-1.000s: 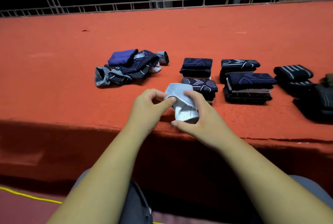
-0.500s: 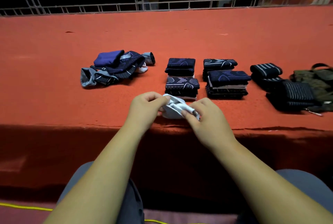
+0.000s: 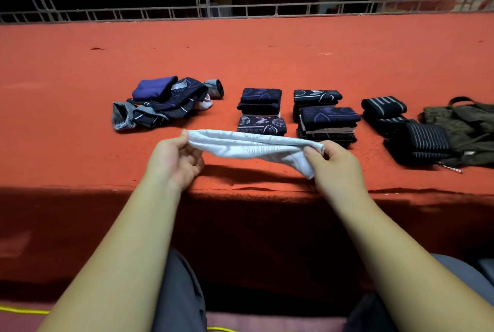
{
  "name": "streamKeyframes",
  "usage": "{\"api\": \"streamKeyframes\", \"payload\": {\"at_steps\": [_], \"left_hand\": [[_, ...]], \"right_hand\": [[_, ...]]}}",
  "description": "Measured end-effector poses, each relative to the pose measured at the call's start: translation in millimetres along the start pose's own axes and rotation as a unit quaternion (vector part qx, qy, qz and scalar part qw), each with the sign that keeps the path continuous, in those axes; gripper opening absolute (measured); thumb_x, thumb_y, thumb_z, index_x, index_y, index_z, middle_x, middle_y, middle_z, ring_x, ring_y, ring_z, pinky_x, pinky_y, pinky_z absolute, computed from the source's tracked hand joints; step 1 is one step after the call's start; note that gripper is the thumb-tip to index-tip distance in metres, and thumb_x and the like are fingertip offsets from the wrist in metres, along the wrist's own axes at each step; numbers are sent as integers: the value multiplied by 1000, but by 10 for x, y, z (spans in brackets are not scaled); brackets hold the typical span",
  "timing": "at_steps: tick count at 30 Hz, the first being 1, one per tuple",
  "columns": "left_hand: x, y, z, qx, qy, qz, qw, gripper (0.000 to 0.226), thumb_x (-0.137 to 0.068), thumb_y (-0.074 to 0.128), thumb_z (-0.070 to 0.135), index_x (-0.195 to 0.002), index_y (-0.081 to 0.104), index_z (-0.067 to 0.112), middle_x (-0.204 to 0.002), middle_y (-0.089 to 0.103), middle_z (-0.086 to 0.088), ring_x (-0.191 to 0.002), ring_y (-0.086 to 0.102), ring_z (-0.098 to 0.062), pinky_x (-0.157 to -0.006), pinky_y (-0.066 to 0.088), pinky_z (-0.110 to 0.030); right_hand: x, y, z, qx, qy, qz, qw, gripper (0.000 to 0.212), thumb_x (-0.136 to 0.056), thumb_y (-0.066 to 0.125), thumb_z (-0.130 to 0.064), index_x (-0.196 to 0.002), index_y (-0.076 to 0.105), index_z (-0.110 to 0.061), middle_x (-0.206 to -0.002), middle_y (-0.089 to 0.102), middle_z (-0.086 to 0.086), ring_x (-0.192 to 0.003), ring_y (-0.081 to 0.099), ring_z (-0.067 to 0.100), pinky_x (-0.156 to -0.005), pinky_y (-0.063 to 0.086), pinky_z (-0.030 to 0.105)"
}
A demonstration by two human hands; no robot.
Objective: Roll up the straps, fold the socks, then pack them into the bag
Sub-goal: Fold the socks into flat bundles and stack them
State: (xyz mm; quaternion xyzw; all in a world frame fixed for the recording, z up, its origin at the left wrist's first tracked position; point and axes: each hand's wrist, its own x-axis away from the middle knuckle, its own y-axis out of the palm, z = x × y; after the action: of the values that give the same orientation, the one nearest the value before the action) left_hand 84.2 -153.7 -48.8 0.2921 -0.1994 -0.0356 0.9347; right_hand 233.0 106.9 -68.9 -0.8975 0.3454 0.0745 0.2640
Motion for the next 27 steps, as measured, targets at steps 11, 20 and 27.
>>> {"api": "streamKeyframes", "payload": {"at_steps": [11, 20, 27], "left_hand": [[109, 21, -16, -229, 166, -142, 949, 22, -106, 58, 17, -122, 72, 19, -113, 77, -3, -97, 72, -14, -83, 57, -37], [217, -39, -65, -457, 223, -147, 848, 31, -98, 74, 40, -93, 80, 10, -92, 81, -5, -82, 68, -12, -86, 51, -34], [334, 45, -95, -374, 231, -263, 859, 19, -94, 72, 12, -112, 73, 4, -99, 81, -15, -88, 74, -16, -82, 56, -28]], "right_hand": [[187, -155, -130, -195, 7, -139, 971, 16, -102, 66, -18, -99, 81, -15, -100, 80, 5, -91, 70, 9, -84, 52, 26], [159, -230, -126, -59, -42, -288, 955, 21, -102, 67, -40, -98, 74, -20, -84, 79, -1, -77, 67, 10, -83, 54, 32], [162, -112, -238, -4, -56, -277, 959, 53, -90, 61, -76, -91, 79, -26, -87, 78, -6, -81, 71, 12, -86, 55, 38]]}}
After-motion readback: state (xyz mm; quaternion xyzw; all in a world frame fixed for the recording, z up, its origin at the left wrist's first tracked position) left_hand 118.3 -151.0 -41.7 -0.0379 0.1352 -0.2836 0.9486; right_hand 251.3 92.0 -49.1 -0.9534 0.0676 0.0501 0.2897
